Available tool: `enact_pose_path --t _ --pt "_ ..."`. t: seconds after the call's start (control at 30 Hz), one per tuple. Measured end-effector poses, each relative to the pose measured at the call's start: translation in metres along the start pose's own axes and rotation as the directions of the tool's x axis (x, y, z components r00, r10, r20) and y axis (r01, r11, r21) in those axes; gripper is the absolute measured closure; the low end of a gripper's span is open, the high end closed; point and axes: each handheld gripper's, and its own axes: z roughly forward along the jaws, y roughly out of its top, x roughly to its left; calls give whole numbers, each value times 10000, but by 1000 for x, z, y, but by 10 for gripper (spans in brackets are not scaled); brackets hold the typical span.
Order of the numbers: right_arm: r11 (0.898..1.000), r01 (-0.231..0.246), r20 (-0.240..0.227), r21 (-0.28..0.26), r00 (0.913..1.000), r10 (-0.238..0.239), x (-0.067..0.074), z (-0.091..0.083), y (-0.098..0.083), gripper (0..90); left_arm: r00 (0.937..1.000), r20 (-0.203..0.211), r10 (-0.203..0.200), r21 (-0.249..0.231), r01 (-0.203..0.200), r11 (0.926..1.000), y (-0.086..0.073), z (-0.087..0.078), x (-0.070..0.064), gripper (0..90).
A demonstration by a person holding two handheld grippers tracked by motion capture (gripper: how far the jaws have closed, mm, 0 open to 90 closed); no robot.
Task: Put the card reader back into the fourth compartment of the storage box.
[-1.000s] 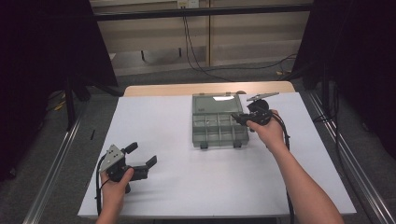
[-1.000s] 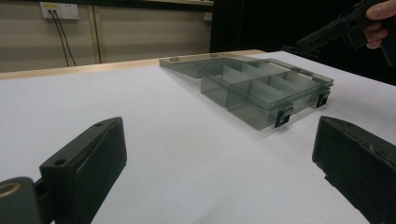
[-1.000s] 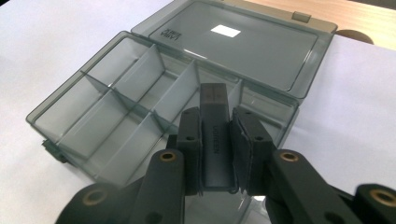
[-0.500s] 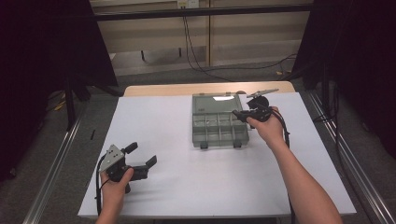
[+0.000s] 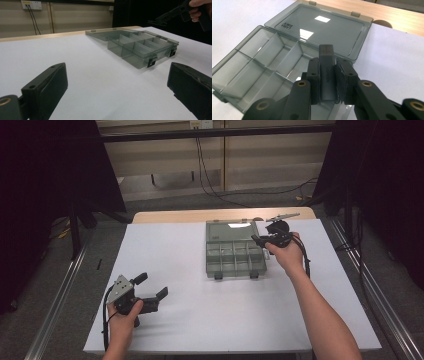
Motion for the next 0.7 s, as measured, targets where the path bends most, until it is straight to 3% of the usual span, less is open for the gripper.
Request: enact_pose_path --t 0.7 --pt "9998 -182 219 93 9996 179 -7 4 5 742 10000 -36 36 53 -36 10000 0 0 0 32"
